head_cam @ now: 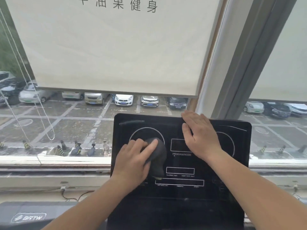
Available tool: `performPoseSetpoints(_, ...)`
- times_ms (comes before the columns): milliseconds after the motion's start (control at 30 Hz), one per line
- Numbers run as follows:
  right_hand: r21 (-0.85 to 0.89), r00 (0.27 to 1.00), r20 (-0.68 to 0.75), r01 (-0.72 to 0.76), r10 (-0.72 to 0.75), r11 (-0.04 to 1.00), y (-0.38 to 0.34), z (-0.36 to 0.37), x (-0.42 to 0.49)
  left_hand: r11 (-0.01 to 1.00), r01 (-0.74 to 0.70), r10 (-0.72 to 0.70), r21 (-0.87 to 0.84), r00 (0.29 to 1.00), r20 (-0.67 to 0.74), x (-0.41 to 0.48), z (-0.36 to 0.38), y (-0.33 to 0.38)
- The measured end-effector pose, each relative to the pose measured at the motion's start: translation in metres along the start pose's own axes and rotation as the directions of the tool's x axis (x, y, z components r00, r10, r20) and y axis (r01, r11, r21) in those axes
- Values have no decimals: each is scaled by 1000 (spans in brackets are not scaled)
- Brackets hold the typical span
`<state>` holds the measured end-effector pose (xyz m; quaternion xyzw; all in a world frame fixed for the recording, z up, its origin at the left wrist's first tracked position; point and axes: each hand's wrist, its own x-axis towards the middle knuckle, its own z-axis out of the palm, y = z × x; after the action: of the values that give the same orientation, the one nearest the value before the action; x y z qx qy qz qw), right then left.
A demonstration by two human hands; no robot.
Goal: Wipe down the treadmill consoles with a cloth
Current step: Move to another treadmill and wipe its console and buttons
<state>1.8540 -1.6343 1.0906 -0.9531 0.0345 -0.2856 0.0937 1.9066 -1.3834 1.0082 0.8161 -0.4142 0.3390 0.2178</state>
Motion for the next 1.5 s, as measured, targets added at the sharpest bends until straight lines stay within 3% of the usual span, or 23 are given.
performPoseSetpoints(67, -42, 999, 46, 22, -20, 999, 16, -12, -2, 978, -200, 191, 57, 972, 139, -3, 1, 3)
performPoseSetpoints(100, -81, 999, 38, 6, -3, 997, 27, -17, -3, 970, -227, 213, 82, 965, 150, 5, 0, 3)
performPoseSetpoints(267, -272, 977, -76, -214, 201, 938, 95, -38, -14, 986, 84, -70, 142, 992, -103, 78, -1, 17)
performPoseSetpoints(400, -107, 971, -199, -156, 132, 982, 115, -35, -21, 959, 261, -234, 114, 951, -204, 83, 33, 61)
performPoseSetpoints(433, -66, 965, -229, -146, 127, 987, 117, -34, -20, 970, 207, -183, 126, 967, -178, 73, 43, 74)
performPoseSetpoints(500, -41, 961, -263, -104, 90, 994, 120, -33, -21, 984, -53, 58, 171, 998, -27, 56, 54, 93)
performPoseSetpoints(567, -29, 962, -269, -62, 52, 998, 126, -32, -24, 933, -298, 274, 203, 951, 141, 58, 48, 95)
performPoseSetpoints(633, -12, 964, -264, -50, 45, 999, 129, -32, -27, 900, -340, 303, 272, 938, 169, 76, 36, 87)
performPoseSetpoints(733, 12, 970, -238, -50, 52, 999, 130, -34, -27, 957, -17, 22, 290, 1000, -16, 103, 22, 79)
performPoseSetpoints(800, 17, 971, -232, -47, 50, 999, 131, -36, -28, 936, 276, -249, 220, 958, -141, 111, 27, 90)
performPoseSetpoints(867, 10, 976, -214, -44, 45, 999, 132, -36, -29, 913, 355, -320, 201, 929, -186, 106, 47, 110)
performPoseSetpoints(900, 0, 979, -199, -46, 45, 999, 132, -36, -28, 934, 284, -251, 214, 953, -171, 100, 57, 119)
performPoseSetpoints(967, -26, 984, -172, -52, 46, 998, 133, -37, -28, 965, -68, 67, 254, 998, 11, 84, 73, 131)
performPoseSetpoints(1033, -35, 985, -166, -50, 43, 998, 132, -37, -28, 863, -427, 367, 269, 897, 247, 87, 68, 128)
performPoseSetpoints(1067, -34, 985, -166, -46, 40, 998, 133, -37, -28, 821, -495, 423, 286, 862, 279, 97, 62, 124)
performPoseSetpoints(1133, -14, 986, -165, -42, 39, 999, 134, -39, -30, 848, -404, 369, 344, 915, 165, 120, 53, 118)
performPoseSetpoints(1200, 30, 985, -161, -55, 59, 998, 134, -40, -30, 942, -129, 145, 310, 989, -28, 137, 51, 117)
performPoseSetpoints(1267, 77, 984, -155, -72, 83, 994, 134, -41, -29, 969, 113, -79, 221, 984, -158, 137, 61, 130)
performPoseSetpoints(1300, 96, 983, -161, -72, 87, 993, 135, -40, -28, 970, 153, -118, 190, 976, -182, 132, 69, 139)
performPoseSetpoints(1333, 111, 982, -169, -66, 85, 992, 135, -40, -27, 977, 117, -86, 175, 981, -175, 124, 77, 147)
performPoseSetpoints(1400, 126, 980, -182, -58, 81, 990, 137, -39, -27, 971, -162, 169, 176, 985, -28, 107, 86, 157)
performPoseSetpoints(1467, 123, 979, -189, -55, 78, 991, 138, -37, -27, 876, -459, 423, 147, 879, 221, 105, 76, 153)
performPoseSetpoints(1500, 120, 978, -193, -59, 81, 991, 138, -36, -27, 841, -522, 473, 144, 837, 276, 113, 69, 147)
